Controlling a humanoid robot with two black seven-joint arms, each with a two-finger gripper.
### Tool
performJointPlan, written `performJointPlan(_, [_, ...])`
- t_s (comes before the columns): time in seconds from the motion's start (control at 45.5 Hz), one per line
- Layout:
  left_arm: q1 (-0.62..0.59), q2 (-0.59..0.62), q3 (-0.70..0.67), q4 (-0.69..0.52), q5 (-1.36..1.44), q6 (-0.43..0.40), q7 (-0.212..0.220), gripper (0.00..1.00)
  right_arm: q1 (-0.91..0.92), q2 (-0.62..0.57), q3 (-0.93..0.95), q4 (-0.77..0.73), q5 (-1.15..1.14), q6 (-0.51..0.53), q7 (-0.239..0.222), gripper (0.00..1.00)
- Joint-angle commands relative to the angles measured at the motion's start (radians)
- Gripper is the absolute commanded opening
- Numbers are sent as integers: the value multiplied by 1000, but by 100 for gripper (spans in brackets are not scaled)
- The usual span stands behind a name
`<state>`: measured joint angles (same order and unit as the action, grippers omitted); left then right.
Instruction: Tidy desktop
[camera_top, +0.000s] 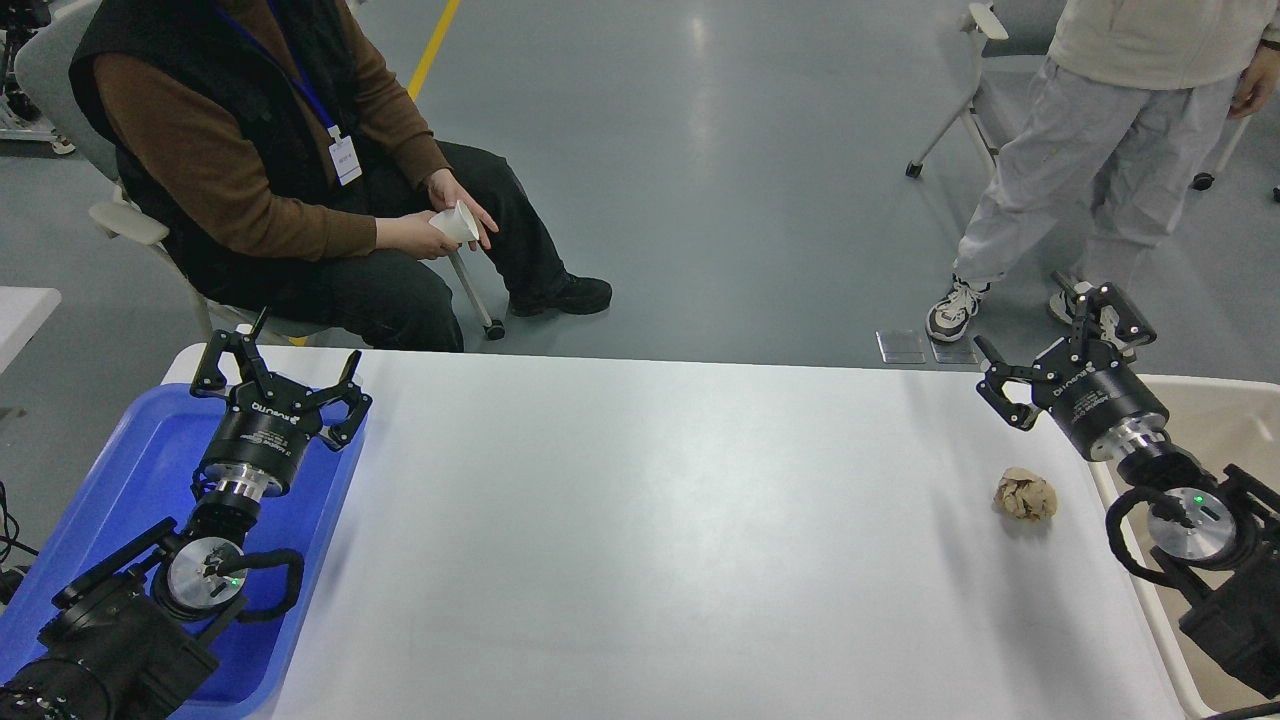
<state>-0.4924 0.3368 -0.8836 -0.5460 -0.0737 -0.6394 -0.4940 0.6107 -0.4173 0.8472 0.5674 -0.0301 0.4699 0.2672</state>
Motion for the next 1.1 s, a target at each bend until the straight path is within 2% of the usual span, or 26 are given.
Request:
performJointPlan(0.0, [0, -1, 0, 0, 0, 0, -1, 100, 3, -28, 13, -7, -1, 3, 20, 100])
performJointPlan(1.078, [0, -1, 0, 0, 0, 0, 0, 100, -9, -28, 4, -9, 1, -7, 21, 100])
